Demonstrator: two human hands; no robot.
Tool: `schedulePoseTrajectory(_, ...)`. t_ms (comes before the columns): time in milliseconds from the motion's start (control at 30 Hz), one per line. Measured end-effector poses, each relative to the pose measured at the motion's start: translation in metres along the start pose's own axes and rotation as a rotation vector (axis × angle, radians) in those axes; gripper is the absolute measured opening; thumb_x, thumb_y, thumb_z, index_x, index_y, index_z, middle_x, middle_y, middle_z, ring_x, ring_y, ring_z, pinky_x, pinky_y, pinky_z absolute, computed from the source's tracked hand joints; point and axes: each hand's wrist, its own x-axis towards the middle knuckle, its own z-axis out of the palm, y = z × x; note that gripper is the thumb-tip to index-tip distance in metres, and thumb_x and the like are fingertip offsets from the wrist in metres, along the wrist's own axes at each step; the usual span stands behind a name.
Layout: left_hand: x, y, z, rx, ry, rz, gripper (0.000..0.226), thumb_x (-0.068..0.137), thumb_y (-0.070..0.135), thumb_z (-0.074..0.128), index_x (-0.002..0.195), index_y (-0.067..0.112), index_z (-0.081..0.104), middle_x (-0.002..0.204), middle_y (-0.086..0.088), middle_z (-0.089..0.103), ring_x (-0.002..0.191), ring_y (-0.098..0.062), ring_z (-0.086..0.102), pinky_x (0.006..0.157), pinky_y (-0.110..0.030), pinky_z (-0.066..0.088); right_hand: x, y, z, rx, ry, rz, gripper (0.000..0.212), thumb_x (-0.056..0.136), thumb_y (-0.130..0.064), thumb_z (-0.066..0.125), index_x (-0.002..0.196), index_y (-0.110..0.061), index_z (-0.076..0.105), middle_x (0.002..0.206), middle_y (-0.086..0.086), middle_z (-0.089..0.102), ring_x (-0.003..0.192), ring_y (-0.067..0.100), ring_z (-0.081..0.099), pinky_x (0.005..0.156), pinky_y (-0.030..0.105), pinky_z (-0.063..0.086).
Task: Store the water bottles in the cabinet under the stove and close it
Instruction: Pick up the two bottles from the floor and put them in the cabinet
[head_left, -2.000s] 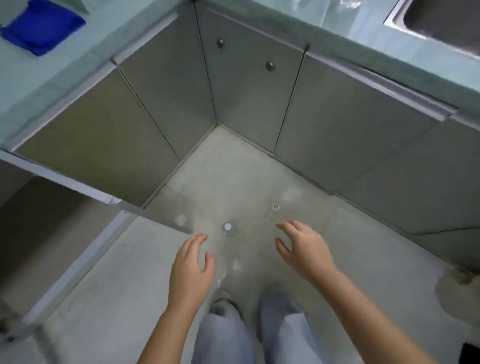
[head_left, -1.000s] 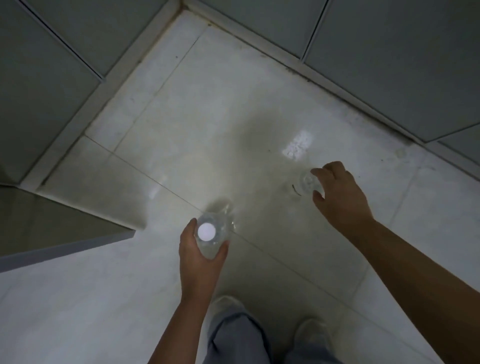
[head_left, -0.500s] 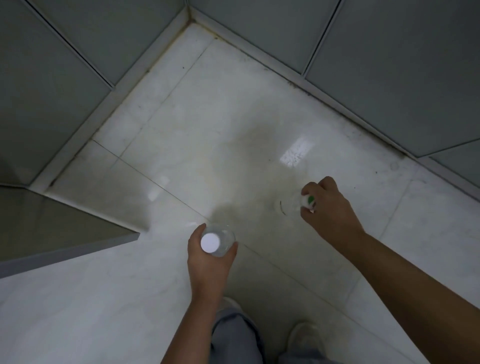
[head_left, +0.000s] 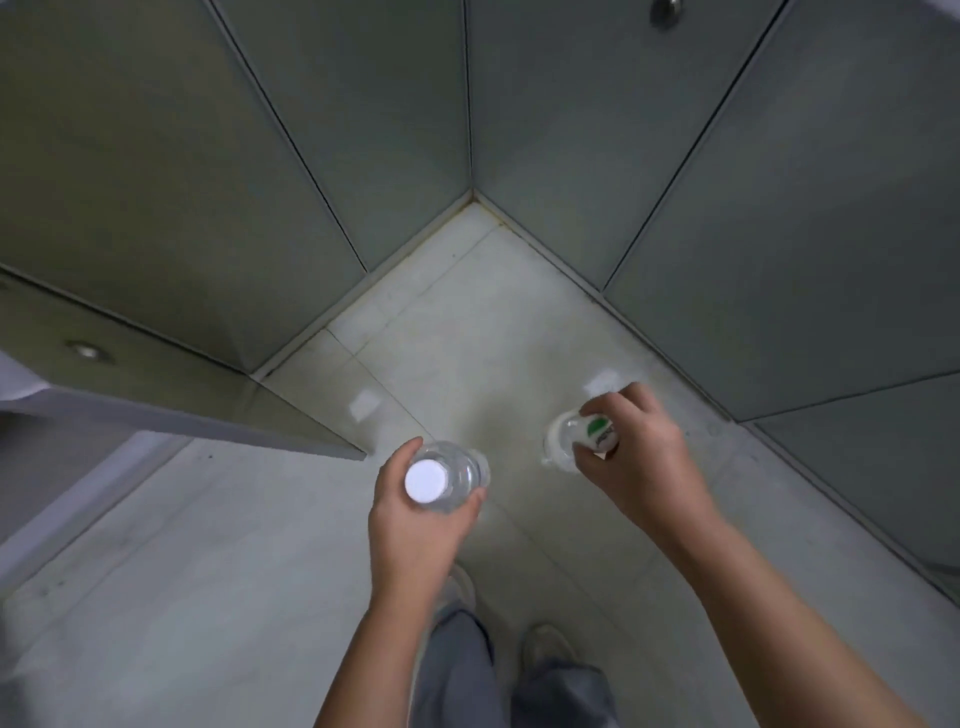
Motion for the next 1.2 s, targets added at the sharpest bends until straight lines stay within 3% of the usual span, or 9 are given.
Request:
schedulePoseTrajectory(200,-0.068,0.056,-0.078,-0.083,0.107,-0.009,0.064,0.054,0.021,0.087,0.104,0.036,0.051,0.107,0.003,0.058,0.102,-0.02,0.056,0.091,-0.038,0.049,-0.045,-0.092,-0.077,-0.004,0.037,-0.158,0.027,0.07,-0.011,0.07,0.095,-0.01,0.061,0.096,0.003,0.05,0.073,0.023,0.051,0.06,0.02,0.032)
schedulePoseTrajectory(333,-0.115,0.071,-0.132,-0.134,0.223,-0.027,0.064,0.052,0.021,0.087,0.102,0.035,0.05,0.104,0.004,0.058,0.102,-0.021,0.056,0.091,-0.034,0.047,-0.082,-0.154,-0.106,0.025,0.015,-0.272,0.025,0.068,-0.011,0.072,0.091,-0.01,0.063,0.09,-0.002,0.049,0.07,0.018,0.05,0.059,0.019,0.035)
schedulePoseTrajectory(500,-0.162,0.07,-0.214,-0.199,0.346,-0.1,0.067,0.054,0.022,0.086,0.113,0.026,0.054,0.104,0.004,0.06,0.099,-0.019,0.057,0.086,-0.03,0.045,-0.123,-0.224,-0.106,0.067,-0.142,-0.37,0.022,0.067,-0.01,0.073,0.087,-0.011,0.064,0.089,0.002,0.053,0.065,0.014,0.051,0.052,0.003,0.036)
schedulePoseTrajectory(600,-0.181,0.056,-0.266,-0.219,0.435,-0.134,0.066,0.055,0.026,0.086,0.112,0.028,0.053,0.103,0.005,0.06,0.097,-0.017,0.057,0.082,-0.027,0.045,-0.147,-0.267,-0.086,0.095,-0.229,-0.418,0.02,0.064,-0.007,0.074,0.082,-0.011,0.065,0.085,0.002,0.053,0.062,0.004,0.049,0.054,0.0,0.035)
schedulePoseTrajectory(733,-0.197,0.024,-0.335,-0.235,0.536,-0.208,0.067,0.056,0.027,0.085,0.114,0.025,0.052,0.105,0.006,0.058,0.096,-0.015,0.055,0.084,-0.026,0.044,-0.176,-0.327,-0.042,0.082,-0.354,-0.487,0.017,0.064,-0.003,0.073,0.078,-0.009,0.065,0.083,0.004,0.054,0.062,0.011,0.052,0.055,0.001,0.036)
schedulePoseTrajectory(900,-0.201,-0.018,-0.422,-0.275,0.583,-0.274,0.06,0.061,0.023,0.083,0.109,0.028,0.047,0.102,0.007,0.051,0.094,-0.013,0.049,0.086,-0.027,0.04,-0.203,-0.402,0.028,0.054,-0.475,-0.544,0.02,0.067,-0.004,0.074,0.085,-0.008,0.065,0.087,0.003,0.054,0.065,0.002,0.051,0.055,0.0,0.039)
schedulePoseTrajectory(1000,-0.195,-0.047,-0.469,-0.271,0.591,-0.277,0.06,0.061,0.025,0.082,0.105,0.031,0.042,0.104,0.007,0.052,0.096,-0.013,0.049,0.085,-0.024,0.038,-0.215,-0.446,0.071,0.028,-0.493,-0.568,0.022,0.068,-0.005,0.074,0.088,-0.009,0.065,0.09,0.004,0.056,0.065,0.009,0.053,0.052,0.005,0.039)
schedulePoseTrajectory(1200,-0.152,-0.078,-0.538,-0.251,0.665,-0.344,0.065,0.061,0.022,0.083,0.116,0.021,0.048,0.106,0.006,0.052,0.098,-0.012,0.049,0.087,-0.024,0.037,-0.21,-0.53,0.148,0.043,-0.566,-0.628,0.023,0.07,-0.008,0.072,0.092,-0.01,0.064,0.095,0.002,0.054,0.074,0.015,0.055,0.063,0.014,0.041)
